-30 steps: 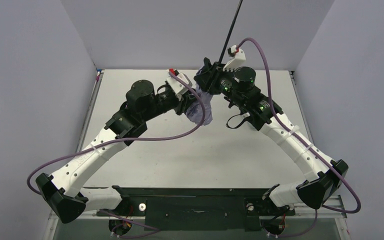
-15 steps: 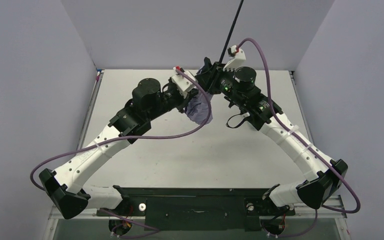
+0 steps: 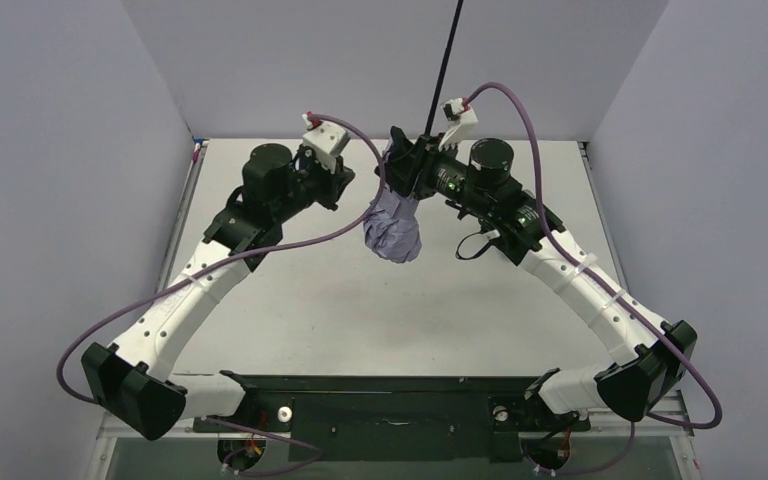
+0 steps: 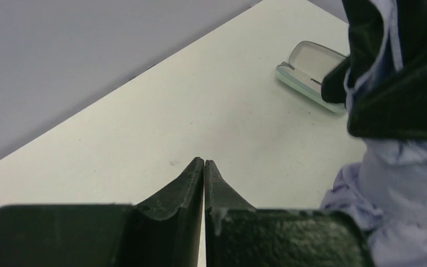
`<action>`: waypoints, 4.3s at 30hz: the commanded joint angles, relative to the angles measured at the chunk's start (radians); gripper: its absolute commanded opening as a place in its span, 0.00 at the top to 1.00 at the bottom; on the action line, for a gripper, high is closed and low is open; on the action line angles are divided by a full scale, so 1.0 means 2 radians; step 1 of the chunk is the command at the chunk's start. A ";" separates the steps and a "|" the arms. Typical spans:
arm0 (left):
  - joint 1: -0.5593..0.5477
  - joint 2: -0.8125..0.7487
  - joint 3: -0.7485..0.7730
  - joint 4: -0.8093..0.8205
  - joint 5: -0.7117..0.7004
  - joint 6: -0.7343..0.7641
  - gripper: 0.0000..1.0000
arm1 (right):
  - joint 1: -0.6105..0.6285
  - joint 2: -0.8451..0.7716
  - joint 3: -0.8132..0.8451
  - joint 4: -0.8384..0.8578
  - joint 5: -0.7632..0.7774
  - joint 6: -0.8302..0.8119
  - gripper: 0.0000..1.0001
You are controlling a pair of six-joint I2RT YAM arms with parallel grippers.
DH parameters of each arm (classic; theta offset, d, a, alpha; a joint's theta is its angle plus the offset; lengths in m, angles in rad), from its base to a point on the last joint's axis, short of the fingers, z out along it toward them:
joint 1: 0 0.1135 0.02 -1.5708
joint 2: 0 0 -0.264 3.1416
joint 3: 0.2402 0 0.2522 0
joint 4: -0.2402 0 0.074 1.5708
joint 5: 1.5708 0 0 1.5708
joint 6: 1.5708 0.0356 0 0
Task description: Open the umbrella
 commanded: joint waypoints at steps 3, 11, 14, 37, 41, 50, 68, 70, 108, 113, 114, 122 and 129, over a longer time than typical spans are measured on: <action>0.031 -0.091 -0.067 0.098 0.188 -0.029 0.73 | -0.013 -0.029 0.008 0.028 0.069 0.007 1.00; -0.046 -0.074 -0.043 0.058 0.196 0.016 0.45 | -0.012 -0.019 0.008 0.011 0.113 0.036 1.00; -0.067 -0.060 -0.030 0.065 0.175 0.026 0.45 | -0.009 -0.018 0.010 0.012 0.113 0.039 1.00; -0.082 -0.025 -0.009 0.115 0.049 0.016 0.66 | 0.006 -0.033 -0.009 0.028 0.083 0.033 1.00; -0.082 -0.024 -0.007 0.124 0.026 0.010 0.67 | 0.007 -0.037 -0.015 0.025 0.086 0.030 1.00; -0.078 -0.019 -0.007 0.132 0.054 -0.027 0.84 | 0.010 -0.040 -0.015 0.031 0.080 0.025 1.00; -0.057 -0.005 -0.006 0.143 0.063 -0.153 0.55 | 0.017 -0.043 -0.018 0.041 0.068 0.025 1.00; -0.047 -0.005 -0.007 0.150 0.078 -0.173 0.54 | 0.017 -0.044 -0.020 0.042 0.068 0.024 1.00; 0.012 -0.053 -0.023 0.150 0.131 -0.097 0.12 | -0.012 -0.057 -0.048 0.031 0.085 0.027 1.00; -0.024 -0.051 -0.015 0.134 0.127 -0.050 0.13 | -0.012 -0.050 -0.046 0.035 0.083 0.034 1.00; -0.030 -0.050 -0.013 0.133 0.126 -0.046 0.13 | -0.012 -0.049 -0.044 0.035 0.083 0.034 1.00; -0.078 -0.038 -0.019 0.096 0.098 -0.033 0.20 | -0.009 -0.047 -0.033 0.029 0.085 0.034 1.00; -0.072 -0.021 -0.020 0.087 0.085 -0.059 0.43 | -0.002 -0.048 -0.029 0.031 0.067 0.031 1.00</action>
